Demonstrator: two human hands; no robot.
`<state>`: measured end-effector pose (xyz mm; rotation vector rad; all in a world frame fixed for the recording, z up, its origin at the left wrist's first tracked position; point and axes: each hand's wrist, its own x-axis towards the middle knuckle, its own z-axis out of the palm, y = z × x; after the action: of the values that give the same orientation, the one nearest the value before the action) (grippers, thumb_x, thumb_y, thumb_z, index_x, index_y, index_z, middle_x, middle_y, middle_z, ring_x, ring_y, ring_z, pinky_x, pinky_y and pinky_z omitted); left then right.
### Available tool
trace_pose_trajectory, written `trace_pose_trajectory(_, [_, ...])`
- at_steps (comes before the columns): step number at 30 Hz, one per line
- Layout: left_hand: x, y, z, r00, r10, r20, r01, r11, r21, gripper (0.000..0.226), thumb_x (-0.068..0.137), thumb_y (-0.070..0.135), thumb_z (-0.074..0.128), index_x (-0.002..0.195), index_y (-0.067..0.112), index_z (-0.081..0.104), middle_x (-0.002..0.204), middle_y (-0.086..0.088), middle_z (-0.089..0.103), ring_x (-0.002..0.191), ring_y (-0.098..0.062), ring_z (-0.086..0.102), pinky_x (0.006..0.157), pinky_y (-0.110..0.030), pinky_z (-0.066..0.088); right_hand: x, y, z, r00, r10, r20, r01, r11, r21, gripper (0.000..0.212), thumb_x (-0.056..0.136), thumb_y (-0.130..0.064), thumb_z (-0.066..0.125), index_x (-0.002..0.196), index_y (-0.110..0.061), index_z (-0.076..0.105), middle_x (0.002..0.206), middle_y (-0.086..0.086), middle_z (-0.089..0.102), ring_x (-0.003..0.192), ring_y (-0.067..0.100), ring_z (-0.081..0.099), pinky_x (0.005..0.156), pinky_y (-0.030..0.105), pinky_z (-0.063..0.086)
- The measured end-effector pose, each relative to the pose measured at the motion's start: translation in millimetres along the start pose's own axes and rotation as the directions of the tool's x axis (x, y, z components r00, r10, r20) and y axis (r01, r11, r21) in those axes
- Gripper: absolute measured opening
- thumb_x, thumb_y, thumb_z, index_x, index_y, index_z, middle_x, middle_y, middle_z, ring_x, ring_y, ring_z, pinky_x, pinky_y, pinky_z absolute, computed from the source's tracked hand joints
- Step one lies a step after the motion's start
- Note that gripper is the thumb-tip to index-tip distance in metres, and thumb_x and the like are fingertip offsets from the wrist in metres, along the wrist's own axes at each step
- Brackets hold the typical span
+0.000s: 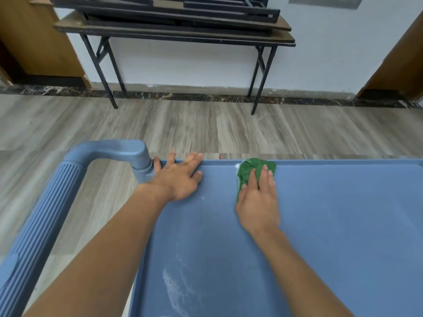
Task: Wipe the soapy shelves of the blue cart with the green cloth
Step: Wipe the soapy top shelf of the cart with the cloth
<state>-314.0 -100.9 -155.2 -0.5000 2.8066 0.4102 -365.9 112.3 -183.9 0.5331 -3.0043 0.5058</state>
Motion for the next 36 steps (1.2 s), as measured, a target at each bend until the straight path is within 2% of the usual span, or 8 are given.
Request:
trace_pose_trajectory(4, [1, -2, 2, 1.0, -0.02, -0.007, 0.019, 0.997, -0.069, 0.059, 0.099, 0.059, 0.005, 0.157, 0.049, -0.001, 0.165, 0.027, -0.002, 0.155, -0.028, -0.015, 0.115, -0.063, -0.021, -1, -36, 11, 0.999, 0.029, -0.04, -0.028, 0.999, 0.024, 0.06, 0.1, -0.021, 0.036, 0.154, 0.002, 0.023, 0.163, 0.026, 0.011, 0.152, 0.037, 0.01, 0.124, 0.044, 0.009])
trace_pose_trajectory(9, [0, -1, -4, 0.998, -0.038, 0.05, 0.046, 0.981, -0.188, 0.075, 0.085, 0.074, -0.009, 0.155, 0.051, 0.005, 0.163, 0.031, 0.0, 0.154, -0.019, -0.018, 0.116, -0.056, -0.025, -21, -42, 15, 0.951, -0.303, 0.058, 0.303, 0.953, 0.006, 0.06, 0.098, -0.022, 0.042, 0.155, -0.007, 0.029, 0.165, 0.015, 0.016, 0.154, 0.03, 0.01, 0.125, 0.039, 0.008])
trace_pose_trajectory(13, [-5, -1, -19, 0.991, -0.075, 0.106, 0.106, 0.938, -0.33, 0.082, 0.086, 0.076, -0.007, 0.157, 0.045, 0.02, 0.165, 0.02, 0.017, 0.154, -0.01, -0.014, 0.118, -0.049, -0.025, -21, -29, 6, 0.817, -0.565, 0.114, 0.563, 0.825, 0.056, 0.052, 0.099, -0.021, 0.043, 0.149, -0.008, 0.043, 0.162, 0.01, 0.029, 0.152, 0.026, 0.022, 0.123, 0.041, 0.022])
trace_pose_trajectory(21, [-36, -21, -31, 0.992, -0.128, -0.004, 0.111, 0.873, -0.475, 0.071, 0.095, 0.074, 0.016, 0.153, 0.039, 0.035, 0.167, 0.004, 0.022, 0.155, -0.018, 0.009, 0.124, -0.04, -0.003, -32, -10, -20, 0.477, -0.837, 0.27, 0.836, 0.526, 0.155, 0.051, 0.104, -0.023, 0.036, 0.154, -0.016, 0.033, 0.165, 0.0, 0.016, 0.154, 0.019, 0.006, 0.125, 0.037, 0.014])
trace_pose_trajectory(25, [-47, -23, -28, 0.998, -0.058, -0.003, 0.053, 0.924, -0.38, 0.06, 0.103, 0.061, 0.02, 0.154, 0.035, 0.036, 0.166, -0.001, 0.024, 0.156, -0.022, 0.006, 0.12, -0.034, -0.001, -87, 3, -28, 0.347, -0.924, 0.162, 0.925, 0.366, 0.106, 0.046, 0.099, -0.025, 0.048, 0.143, -0.015, 0.053, 0.158, 0.004, 0.037, 0.149, 0.023, 0.029, 0.118, 0.038, 0.032])
trace_pose_trajectory(29, [-76, -26, -24, 0.97, 0.026, -0.242, -0.108, 0.936, -0.335, 0.037, 0.105, 0.025, 0.04, 0.14, 0.019, 0.052, 0.142, -0.007, 0.055, 0.146, -0.029, 0.033, 0.108, -0.029, 0.027, -125, 31, -31, 0.48, -0.874, 0.074, 0.865, 0.485, 0.129, 0.044, 0.095, -0.024, 0.055, 0.137, -0.008, 0.059, 0.156, 0.009, 0.04, 0.146, 0.024, 0.035, 0.115, 0.04, 0.038])
trace_pose_trajectory(34, [-139, -29, -2, 0.98, -0.093, -0.175, 0.039, 0.956, -0.289, 0.056, 0.1, 0.014, 0.04, 0.155, 0.016, 0.03, 0.167, -0.006, 0.022, 0.152, -0.027, 0.023, 0.115, -0.045, 0.034, -102, 50, -32, 0.702, -0.71, 0.051, 0.708, 0.704, 0.054, 0.048, 0.097, -0.022, 0.045, 0.136, 0.005, 0.055, 0.15, 0.021, 0.044, 0.139, 0.035, 0.044, 0.115, 0.043, 0.032])
trace_pose_trajectory(36, [-156, -27, 9, 0.977, -0.123, -0.176, 0.065, 0.951, -0.302, 0.056, 0.1, 0.014, 0.041, 0.155, 0.016, 0.029, 0.166, -0.003, 0.026, 0.145, -0.029, 0.037, 0.11, -0.042, 0.04, -73, 48, -32, 0.814, -0.578, 0.048, 0.576, 0.815, 0.061, 0.049, 0.099, -0.02, 0.042, 0.139, 0.007, 0.051, 0.15, 0.024, 0.044, 0.139, 0.038, 0.043, 0.117, 0.044, 0.03])
